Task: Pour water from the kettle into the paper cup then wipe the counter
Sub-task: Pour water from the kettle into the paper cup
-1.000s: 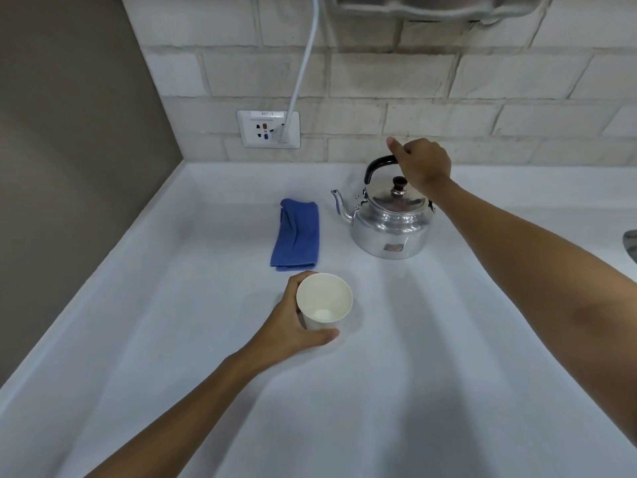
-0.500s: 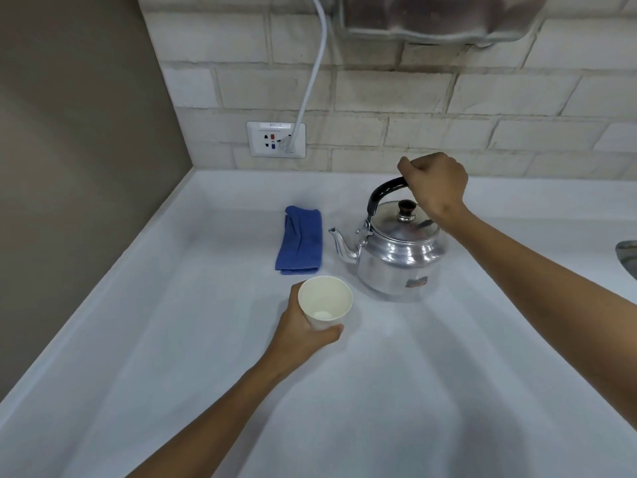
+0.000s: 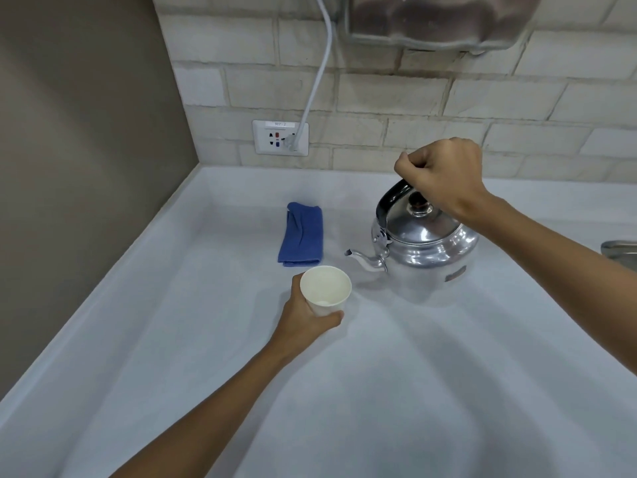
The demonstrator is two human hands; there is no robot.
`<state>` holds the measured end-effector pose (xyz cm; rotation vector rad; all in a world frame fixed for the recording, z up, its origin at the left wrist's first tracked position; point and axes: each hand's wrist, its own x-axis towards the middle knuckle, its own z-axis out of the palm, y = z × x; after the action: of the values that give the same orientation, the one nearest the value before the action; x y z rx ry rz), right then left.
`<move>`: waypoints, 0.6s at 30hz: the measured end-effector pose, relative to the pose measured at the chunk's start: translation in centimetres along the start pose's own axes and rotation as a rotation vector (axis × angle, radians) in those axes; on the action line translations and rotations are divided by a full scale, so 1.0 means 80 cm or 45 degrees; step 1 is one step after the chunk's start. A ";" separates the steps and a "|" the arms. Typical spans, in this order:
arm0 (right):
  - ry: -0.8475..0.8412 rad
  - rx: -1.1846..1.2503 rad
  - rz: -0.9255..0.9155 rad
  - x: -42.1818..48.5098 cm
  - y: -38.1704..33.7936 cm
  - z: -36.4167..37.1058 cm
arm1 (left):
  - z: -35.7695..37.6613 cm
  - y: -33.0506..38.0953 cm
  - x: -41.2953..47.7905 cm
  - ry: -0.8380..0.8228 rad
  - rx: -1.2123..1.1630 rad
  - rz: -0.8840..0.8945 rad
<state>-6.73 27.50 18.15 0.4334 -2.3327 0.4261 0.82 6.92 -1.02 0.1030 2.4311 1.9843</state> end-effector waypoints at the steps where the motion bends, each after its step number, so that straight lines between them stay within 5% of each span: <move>1: -0.003 -0.001 -0.020 -0.001 -0.002 -0.003 | 0.000 0.000 0.000 -0.002 -0.001 0.002; 18: -0.042 -0.133 -0.304 0.000 -0.032 -0.016 | 0.002 0.001 -0.001 0.014 -0.006 -0.008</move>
<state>-4.90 25.80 19.52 0.6630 -2.2873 0.1827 0.90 7.12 -0.97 0.0852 2.4299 1.9932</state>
